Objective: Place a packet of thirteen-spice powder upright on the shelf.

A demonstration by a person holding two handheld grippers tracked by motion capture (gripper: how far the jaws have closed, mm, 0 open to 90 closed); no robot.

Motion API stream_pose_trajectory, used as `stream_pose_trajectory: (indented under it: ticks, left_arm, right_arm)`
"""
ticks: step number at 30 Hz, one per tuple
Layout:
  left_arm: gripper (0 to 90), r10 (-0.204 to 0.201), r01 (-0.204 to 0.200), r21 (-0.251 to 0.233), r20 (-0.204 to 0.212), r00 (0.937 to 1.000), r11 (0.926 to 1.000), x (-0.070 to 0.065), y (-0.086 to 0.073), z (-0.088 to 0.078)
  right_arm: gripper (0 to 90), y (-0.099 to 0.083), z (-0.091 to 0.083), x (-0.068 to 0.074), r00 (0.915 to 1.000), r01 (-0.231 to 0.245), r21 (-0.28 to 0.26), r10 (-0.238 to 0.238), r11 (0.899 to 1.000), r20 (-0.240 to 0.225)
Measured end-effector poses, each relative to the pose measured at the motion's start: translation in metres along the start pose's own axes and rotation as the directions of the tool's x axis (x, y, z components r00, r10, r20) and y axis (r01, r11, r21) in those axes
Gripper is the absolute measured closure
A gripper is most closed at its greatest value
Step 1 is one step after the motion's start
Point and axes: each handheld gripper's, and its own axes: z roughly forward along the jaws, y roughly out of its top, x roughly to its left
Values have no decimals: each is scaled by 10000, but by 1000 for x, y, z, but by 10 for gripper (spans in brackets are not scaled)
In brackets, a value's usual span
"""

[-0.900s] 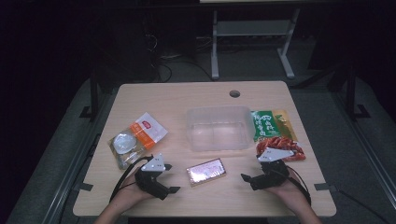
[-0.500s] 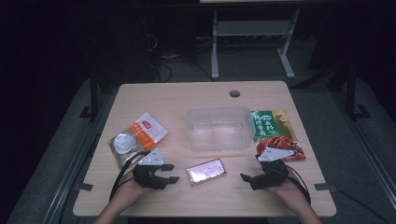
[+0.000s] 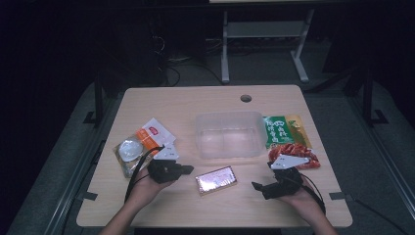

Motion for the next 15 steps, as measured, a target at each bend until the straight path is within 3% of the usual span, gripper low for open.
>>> stream_pose_trajectory:
  ticks: [5, 15]
  left_arm:
    - [898, 208, -208, -13, 99, 9997, 9998, 2, 16, 21]
    - [898, 448, -455, 219, 297, 9986, 9987, -3, 31, 57]
  right_arm:
    - [65, -1, 0, 0, 10000, -54, 6, 54, 10000, -42]
    - [65, 0, 0, 1, 9999, -13, -14, 13, 10000, -111]
